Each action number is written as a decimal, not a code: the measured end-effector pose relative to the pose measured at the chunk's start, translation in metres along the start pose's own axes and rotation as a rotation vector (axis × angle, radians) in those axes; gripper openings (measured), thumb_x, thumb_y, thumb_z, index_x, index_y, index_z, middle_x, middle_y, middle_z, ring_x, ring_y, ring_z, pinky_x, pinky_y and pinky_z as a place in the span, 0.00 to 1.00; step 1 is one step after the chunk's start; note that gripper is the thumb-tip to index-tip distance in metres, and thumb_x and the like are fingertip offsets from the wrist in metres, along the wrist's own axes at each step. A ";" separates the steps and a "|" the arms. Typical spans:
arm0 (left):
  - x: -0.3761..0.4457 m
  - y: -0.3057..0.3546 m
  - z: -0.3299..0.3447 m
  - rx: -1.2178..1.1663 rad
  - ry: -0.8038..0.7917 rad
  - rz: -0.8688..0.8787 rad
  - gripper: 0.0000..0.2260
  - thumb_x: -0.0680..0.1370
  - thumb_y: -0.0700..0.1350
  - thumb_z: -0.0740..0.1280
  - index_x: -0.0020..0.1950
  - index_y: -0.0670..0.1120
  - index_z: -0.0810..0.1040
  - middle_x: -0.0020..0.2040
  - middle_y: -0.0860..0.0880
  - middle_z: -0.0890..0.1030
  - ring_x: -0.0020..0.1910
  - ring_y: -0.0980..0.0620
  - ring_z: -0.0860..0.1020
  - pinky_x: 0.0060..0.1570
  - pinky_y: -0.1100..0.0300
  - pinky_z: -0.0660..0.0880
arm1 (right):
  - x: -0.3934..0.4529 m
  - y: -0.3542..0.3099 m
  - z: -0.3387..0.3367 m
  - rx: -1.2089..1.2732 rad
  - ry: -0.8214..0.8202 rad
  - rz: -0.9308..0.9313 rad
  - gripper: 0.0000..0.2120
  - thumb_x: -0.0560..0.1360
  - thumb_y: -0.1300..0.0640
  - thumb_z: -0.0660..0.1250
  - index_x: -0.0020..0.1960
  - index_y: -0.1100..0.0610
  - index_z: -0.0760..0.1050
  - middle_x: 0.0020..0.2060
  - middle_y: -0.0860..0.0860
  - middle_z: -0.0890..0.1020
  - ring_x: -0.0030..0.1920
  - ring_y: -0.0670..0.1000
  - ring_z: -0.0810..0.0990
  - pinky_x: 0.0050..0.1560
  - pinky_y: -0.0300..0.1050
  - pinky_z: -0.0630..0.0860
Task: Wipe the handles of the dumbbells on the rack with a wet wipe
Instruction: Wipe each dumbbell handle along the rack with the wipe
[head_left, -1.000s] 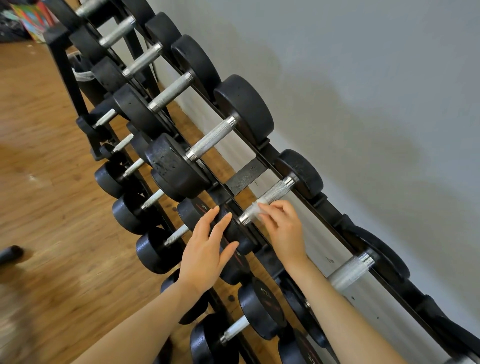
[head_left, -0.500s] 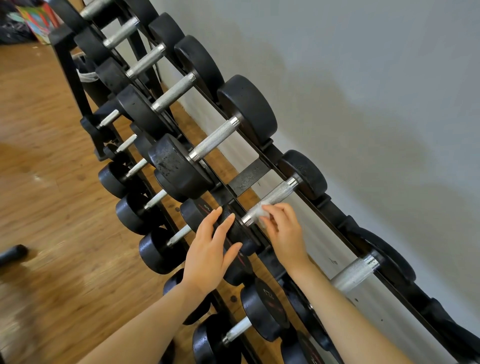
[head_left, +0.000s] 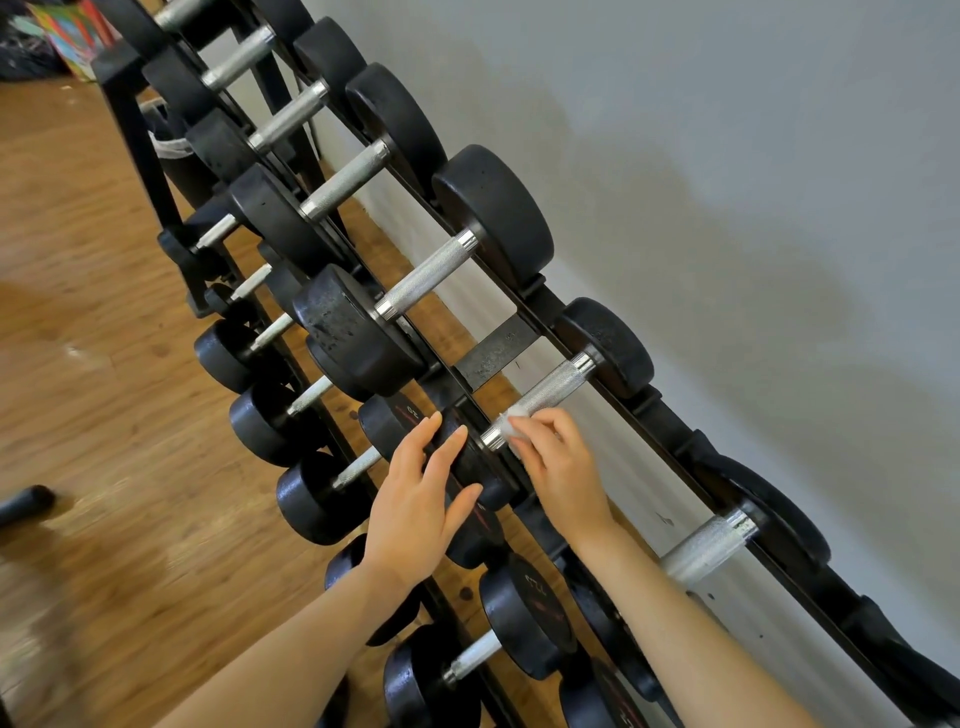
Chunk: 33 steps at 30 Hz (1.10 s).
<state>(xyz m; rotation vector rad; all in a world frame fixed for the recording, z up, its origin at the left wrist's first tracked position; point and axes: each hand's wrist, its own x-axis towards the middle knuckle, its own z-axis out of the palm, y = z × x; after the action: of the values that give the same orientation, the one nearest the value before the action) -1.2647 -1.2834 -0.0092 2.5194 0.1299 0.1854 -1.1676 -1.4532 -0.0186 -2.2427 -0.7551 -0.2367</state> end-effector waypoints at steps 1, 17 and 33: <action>0.000 0.000 0.000 -0.003 0.000 0.000 0.27 0.78 0.61 0.55 0.74 0.52 0.60 0.74 0.45 0.62 0.70 0.41 0.70 0.60 0.46 0.76 | 0.003 0.001 -0.003 -0.012 -0.017 -0.028 0.12 0.79 0.53 0.62 0.58 0.58 0.77 0.49 0.50 0.74 0.47 0.42 0.71 0.46 0.29 0.71; 0.000 -0.003 0.001 0.002 -0.010 -0.003 0.26 0.78 0.61 0.55 0.74 0.52 0.60 0.75 0.44 0.63 0.72 0.42 0.67 0.61 0.46 0.76 | 0.031 -0.010 -0.022 -0.062 0.040 0.262 0.10 0.79 0.42 0.60 0.52 0.48 0.72 0.42 0.41 0.74 0.41 0.42 0.74 0.35 0.31 0.69; -0.005 0.011 -0.006 0.001 -0.021 -0.073 0.27 0.79 0.58 0.57 0.77 0.50 0.63 0.78 0.47 0.61 0.77 0.47 0.61 0.69 0.46 0.69 | 0.013 -0.023 -0.046 0.227 0.013 0.407 0.03 0.80 0.48 0.61 0.50 0.42 0.74 0.43 0.43 0.77 0.46 0.43 0.76 0.44 0.38 0.74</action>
<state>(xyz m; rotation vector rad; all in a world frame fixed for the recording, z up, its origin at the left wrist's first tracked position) -1.2700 -1.2893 0.0013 2.5126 0.2135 0.1295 -1.1679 -1.4668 0.0323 -2.1177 -0.2875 0.0306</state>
